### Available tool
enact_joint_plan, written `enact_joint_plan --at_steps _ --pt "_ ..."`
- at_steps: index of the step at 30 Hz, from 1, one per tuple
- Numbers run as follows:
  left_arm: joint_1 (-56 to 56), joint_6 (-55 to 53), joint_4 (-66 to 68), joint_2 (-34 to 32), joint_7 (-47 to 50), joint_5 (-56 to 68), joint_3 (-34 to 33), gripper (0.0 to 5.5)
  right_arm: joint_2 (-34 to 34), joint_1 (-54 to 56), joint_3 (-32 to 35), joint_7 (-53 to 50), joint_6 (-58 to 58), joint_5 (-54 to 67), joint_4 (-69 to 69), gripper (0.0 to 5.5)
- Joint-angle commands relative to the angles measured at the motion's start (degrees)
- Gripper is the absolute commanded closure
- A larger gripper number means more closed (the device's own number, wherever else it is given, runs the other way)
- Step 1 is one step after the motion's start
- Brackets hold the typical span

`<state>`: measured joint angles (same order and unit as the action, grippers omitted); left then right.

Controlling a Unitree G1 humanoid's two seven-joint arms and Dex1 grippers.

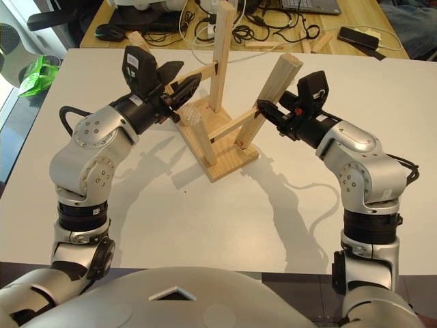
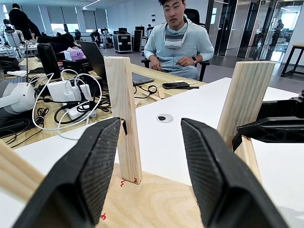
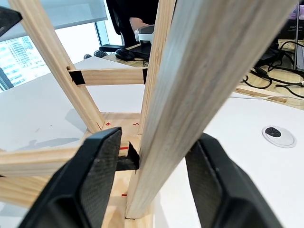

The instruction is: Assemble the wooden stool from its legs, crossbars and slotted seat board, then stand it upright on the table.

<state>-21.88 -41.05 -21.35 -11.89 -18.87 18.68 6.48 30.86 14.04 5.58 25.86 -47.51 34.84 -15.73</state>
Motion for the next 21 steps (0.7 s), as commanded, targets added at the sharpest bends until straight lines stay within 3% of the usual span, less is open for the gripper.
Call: enact_joint_plan --at_steps 1,14,21 --pt "-0.7 -0.7 0.0 0.0 0.2 0.0 -0.3 3.16 -3.9 -1.4 3.9 0.1 -4.1 6.3 0.3 3.19" --pt "-0.6 -0.9 -0.3 0.3 0.2 0.1 -0.3 3.16 -5.7 5.5 6.2 -2.1 4.3 2.2 6.3 3.19" --pt "-1.0 -1.0 -0.5 0.4 0.4 0.2 -0.6 3.16 -5.8 2.4 5.8 -2.0 4.4 1.7 3.5 4.34"
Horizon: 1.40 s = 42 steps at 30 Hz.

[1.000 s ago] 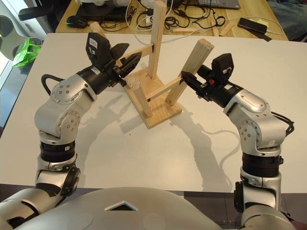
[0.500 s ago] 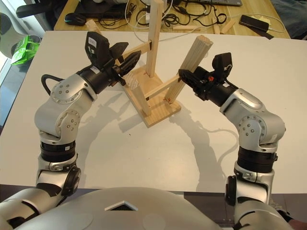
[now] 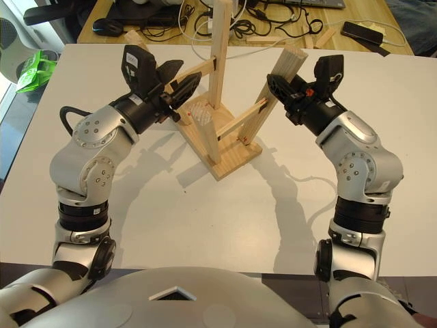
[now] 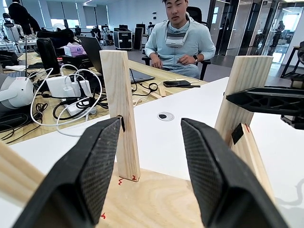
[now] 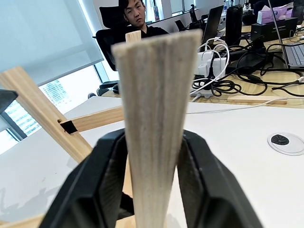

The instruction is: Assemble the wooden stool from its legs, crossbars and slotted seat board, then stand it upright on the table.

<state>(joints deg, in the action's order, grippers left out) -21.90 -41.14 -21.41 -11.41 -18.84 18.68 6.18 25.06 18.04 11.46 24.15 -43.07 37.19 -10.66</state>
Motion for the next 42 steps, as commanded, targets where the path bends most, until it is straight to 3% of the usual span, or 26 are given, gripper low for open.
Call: enact_joint_plan --at_steps 1,6,12,16,26,38,42 --pt "-1.4 -1.0 -0.6 -0.1 0.5 0.1 -0.6 3.16 0.0 -1.8 -0.1 -0.2 0.0 -0.7 -1.8 4.38" --pt "-0.3 -4.8 -7.9 -3.9 -5.2 9.4 -6.9 3.16 -0.4 -1.5 -0.1 -0.4 0.4 -0.6 -1.9 4.44" --pt "4.6 -5.7 -8.5 -13.8 -12.5 10.6 -6.0 3.16 -1.1 -2.0 -0.1 -0.9 0.7 -0.6 -2.5 4.44" --pt "6.2 -6.1 -9.5 -15.7 -15.8 12.6 -3.7 3.16 -1.3 -2.2 -0.2 -0.8 0.7 -0.6 -2.6 4.45" --pt "9.2 -1.3 -10.5 -21.7 -20.2 8.4 1.8 1.85 -2.3 -2.6 0.1 -1.7 0.4 -0.6 -3.0 4.45" --pt "7.1 -2.8 -11.6 -15.0 -16.3 11.3 2.6 0.1 -2.3 -3.2 -0.3 -1.6 0.7 -0.9 -3.6 4.46" --pt "6.8 -3.0 -10.8 -12.4 -13.0 10.7 2.9 0.42 -2.4 -3.2 -0.3 -1.6 0.6 -0.8 -3.5 4.46"
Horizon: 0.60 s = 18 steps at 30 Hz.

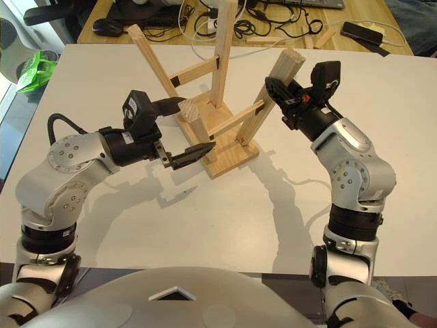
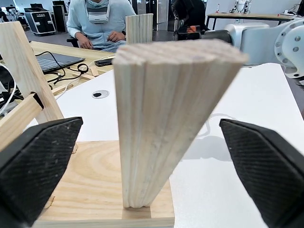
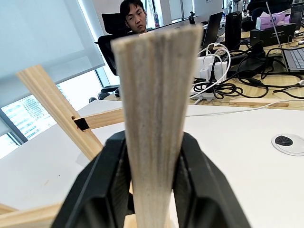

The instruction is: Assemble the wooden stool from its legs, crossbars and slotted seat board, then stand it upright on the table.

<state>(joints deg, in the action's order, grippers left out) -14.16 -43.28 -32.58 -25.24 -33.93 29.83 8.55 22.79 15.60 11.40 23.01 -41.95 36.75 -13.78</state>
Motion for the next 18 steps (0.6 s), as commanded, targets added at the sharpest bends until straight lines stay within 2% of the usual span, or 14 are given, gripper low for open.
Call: enact_joint_plan --at_steps 1,18 --pt "-0.8 -1.3 0.4 1.6 2.4 -0.2 0.5 0.58 -0.1 -0.6 -0.3 -0.5 -0.5 -0.4 -0.3 4.46" --pt "-1.0 -10.3 -1.3 5.6 9.7 3.7 -0.1 3.07 0.2 -2.8 -0.1 0.0 1.3 -1.2 -0.1 4.47"
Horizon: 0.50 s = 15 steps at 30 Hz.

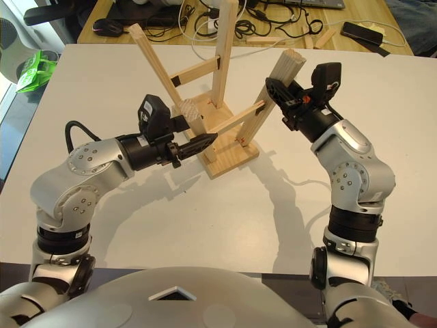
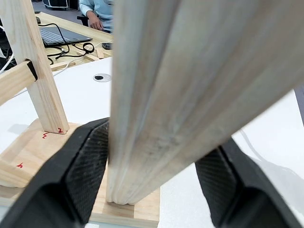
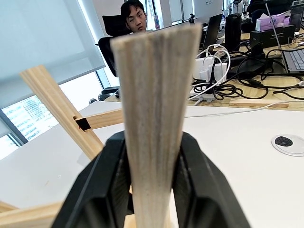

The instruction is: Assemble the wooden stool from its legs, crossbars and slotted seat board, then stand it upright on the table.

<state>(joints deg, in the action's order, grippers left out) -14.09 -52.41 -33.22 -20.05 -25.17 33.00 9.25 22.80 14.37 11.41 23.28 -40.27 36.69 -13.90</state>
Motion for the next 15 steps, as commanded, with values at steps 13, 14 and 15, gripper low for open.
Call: enact_joint_plan --at_steps 13,14,15 --pt "-1.4 -1.8 -0.5 -0.3 1.7 -0.1 -0.2 3.13 0.0 -4.4 0.3 -0.5 1.4 -0.3 -2.0 4.48" --pt "-1.4 -1.8 -0.5 -0.4 1.7 -0.2 -0.2 3.14 -0.1 -4.7 0.3 -0.4 1.6 -0.2 -2.3 4.48" --pt "-1.3 -1.9 -0.5 -0.4 1.7 -0.2 -0.1 3.15 -0.1 -5.0 0.2 -0.4 1.9 -0.1 -2.6 4.48"
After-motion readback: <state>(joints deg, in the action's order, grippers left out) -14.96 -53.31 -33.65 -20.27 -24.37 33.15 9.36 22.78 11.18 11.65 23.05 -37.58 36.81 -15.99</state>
